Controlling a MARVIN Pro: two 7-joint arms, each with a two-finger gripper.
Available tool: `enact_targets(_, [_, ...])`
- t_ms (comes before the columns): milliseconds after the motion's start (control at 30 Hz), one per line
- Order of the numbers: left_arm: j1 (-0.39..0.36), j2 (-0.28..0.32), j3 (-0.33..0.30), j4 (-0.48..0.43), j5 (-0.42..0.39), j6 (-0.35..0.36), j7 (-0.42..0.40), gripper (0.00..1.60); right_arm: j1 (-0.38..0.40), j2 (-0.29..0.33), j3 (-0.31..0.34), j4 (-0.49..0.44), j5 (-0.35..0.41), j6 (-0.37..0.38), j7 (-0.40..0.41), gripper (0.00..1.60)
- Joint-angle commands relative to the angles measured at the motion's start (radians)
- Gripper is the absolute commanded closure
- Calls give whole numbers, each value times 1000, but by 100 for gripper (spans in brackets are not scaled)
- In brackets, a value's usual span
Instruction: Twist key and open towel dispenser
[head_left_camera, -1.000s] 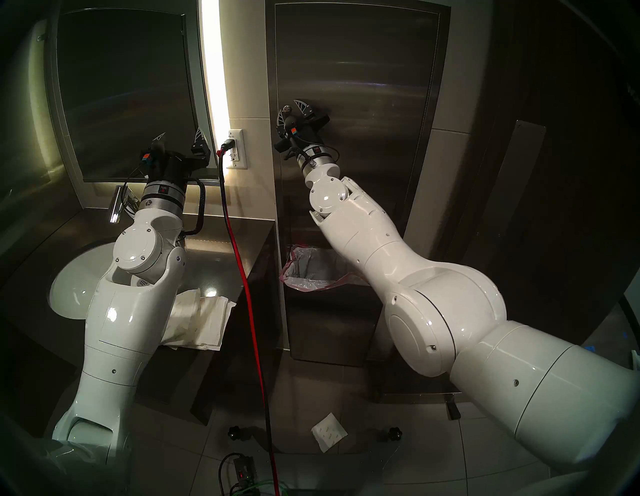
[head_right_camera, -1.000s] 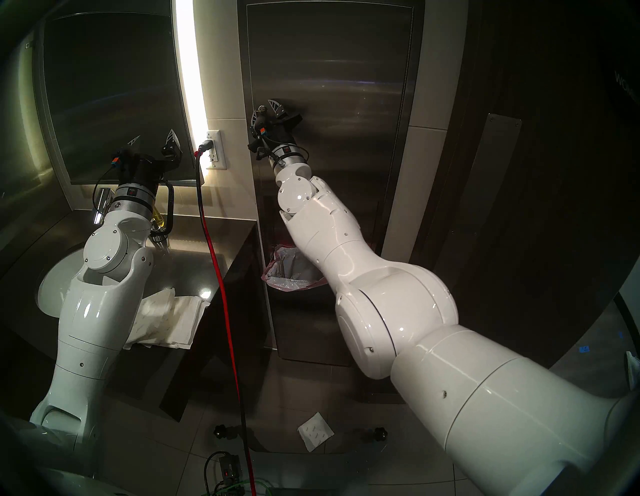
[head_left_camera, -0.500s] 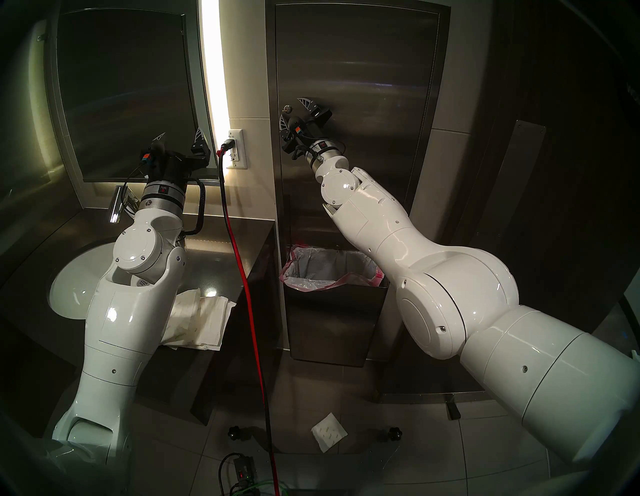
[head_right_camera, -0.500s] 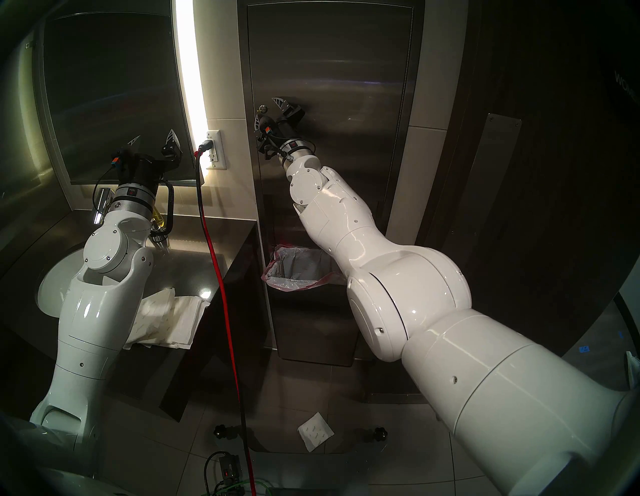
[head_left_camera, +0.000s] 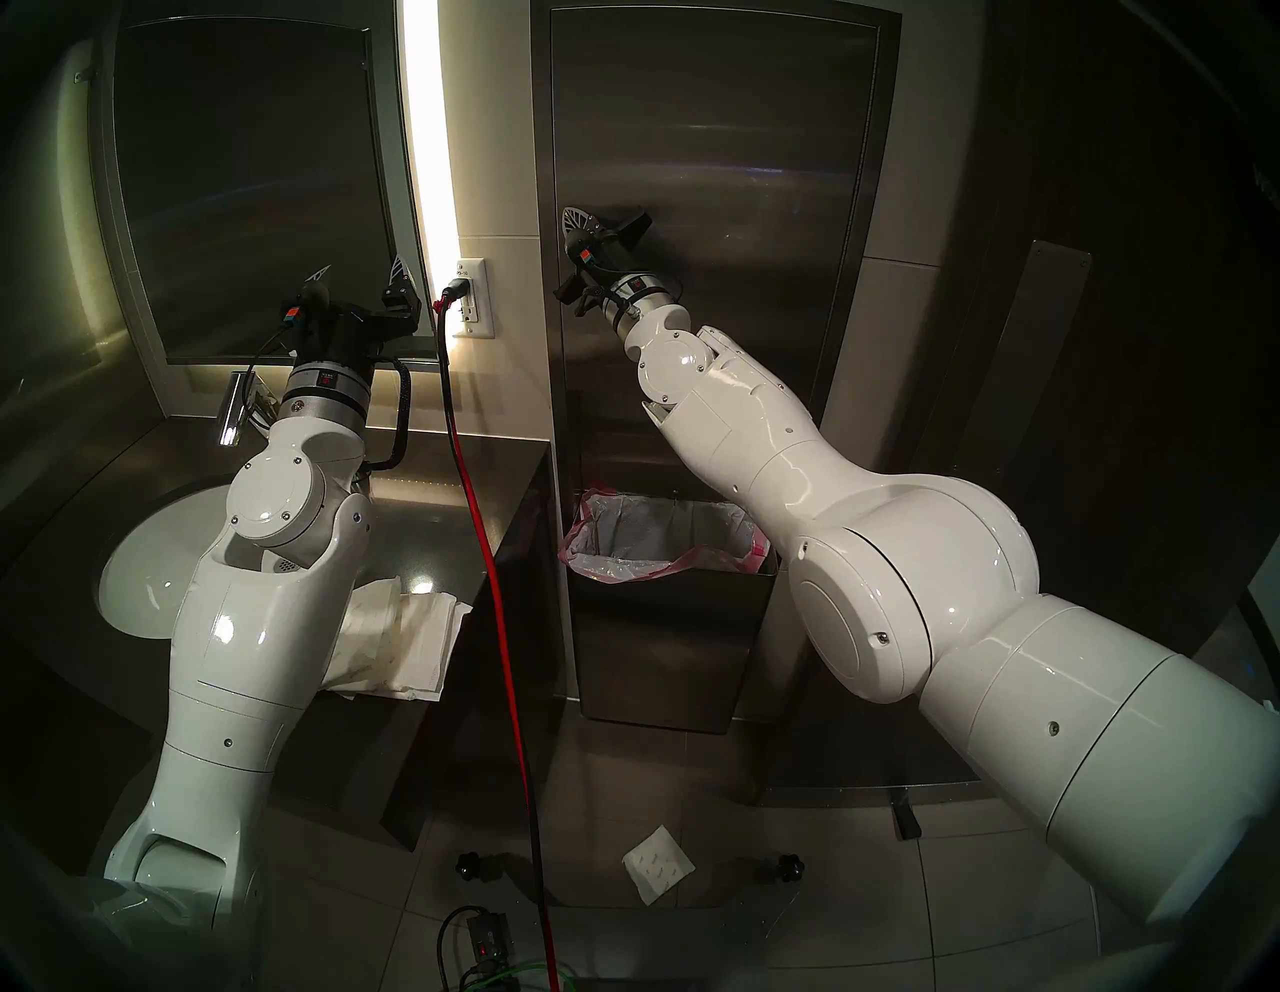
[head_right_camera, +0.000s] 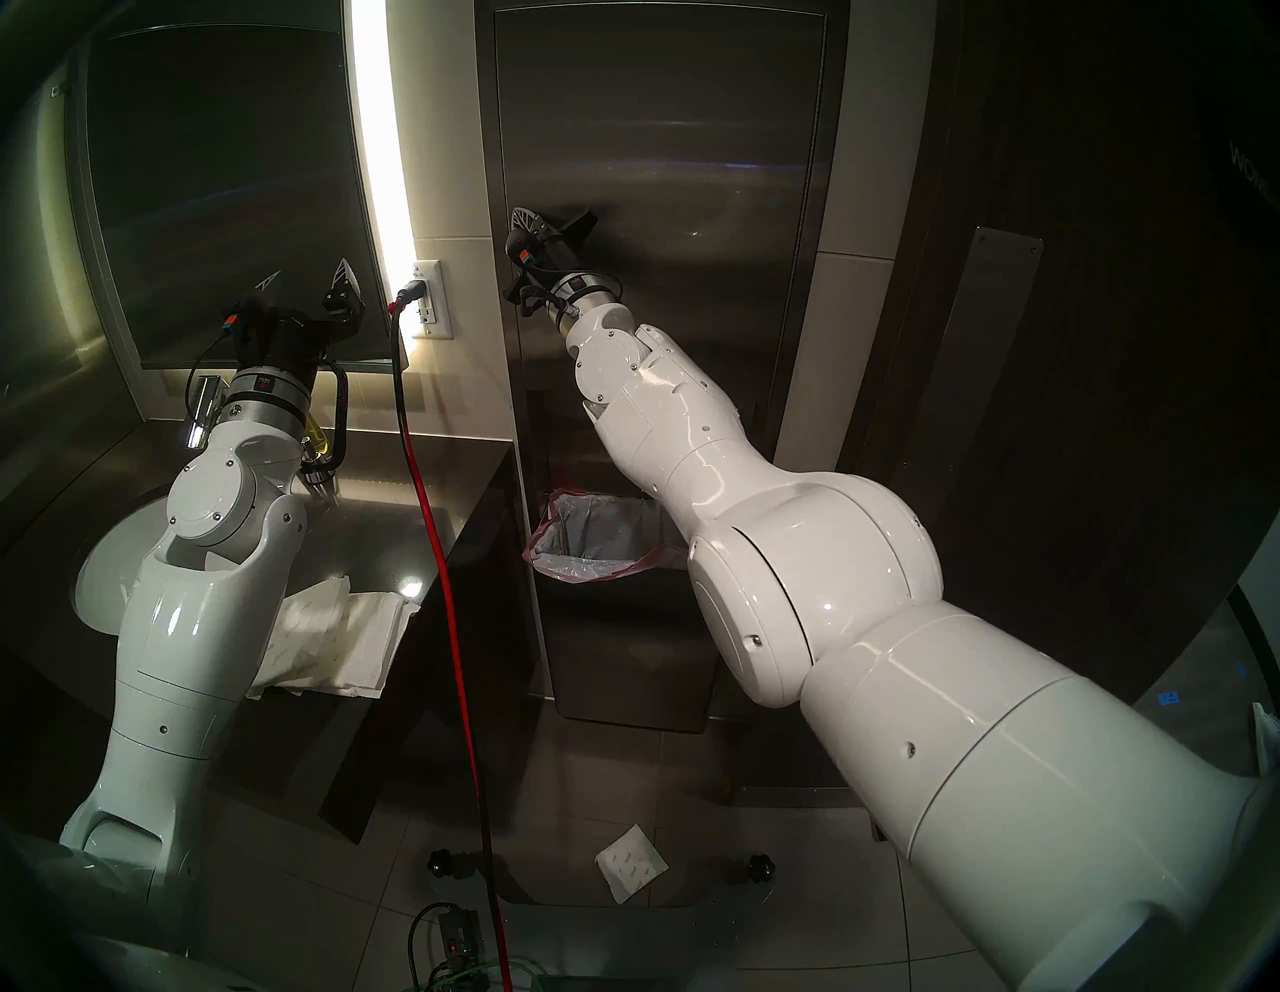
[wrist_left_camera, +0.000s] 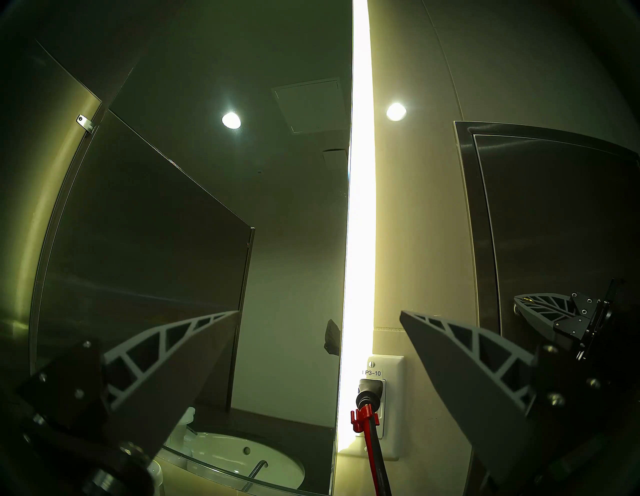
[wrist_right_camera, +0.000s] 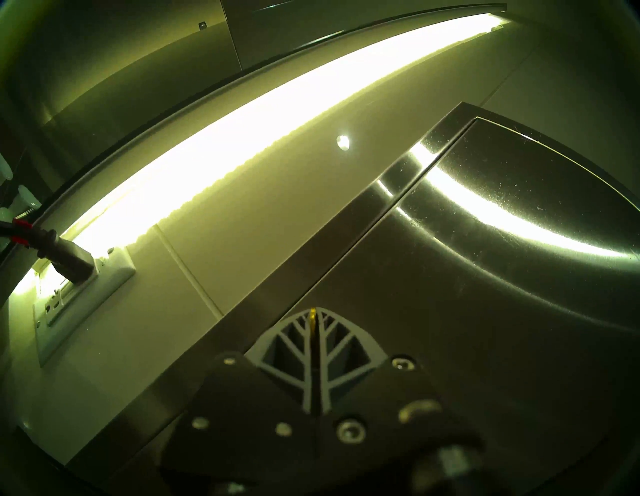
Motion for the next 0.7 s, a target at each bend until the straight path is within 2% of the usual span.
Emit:
enact_targets(0, [-15,1,-1,-8,0,-1,0,0,18,-18,34,-19,26,9,-58,160])
enact_targets(267, [-15,1,-1,-8,0,-1,-1,0,-32,-42,118,-35,97,14,-126,160])
enact_targets(300, [-15,1,-1,-8,0,-1,-1,0,-41,-49,143,-31,125,-6,-135,160])
enact_targets(400, [-15,1,-1,-8,0,-1,-1,0,-57,-59,165,-34,144,-7,-151,160])
enact_targets(567, [-15,1,-1,-8,0,-1,-1,0,-82,-67,175,-49,141,-10,-176,160])
enact_targets(667, [-15,1,-1,-8,0,-1,0,0,-114,-66,162,-76,125,-38,-189,160])
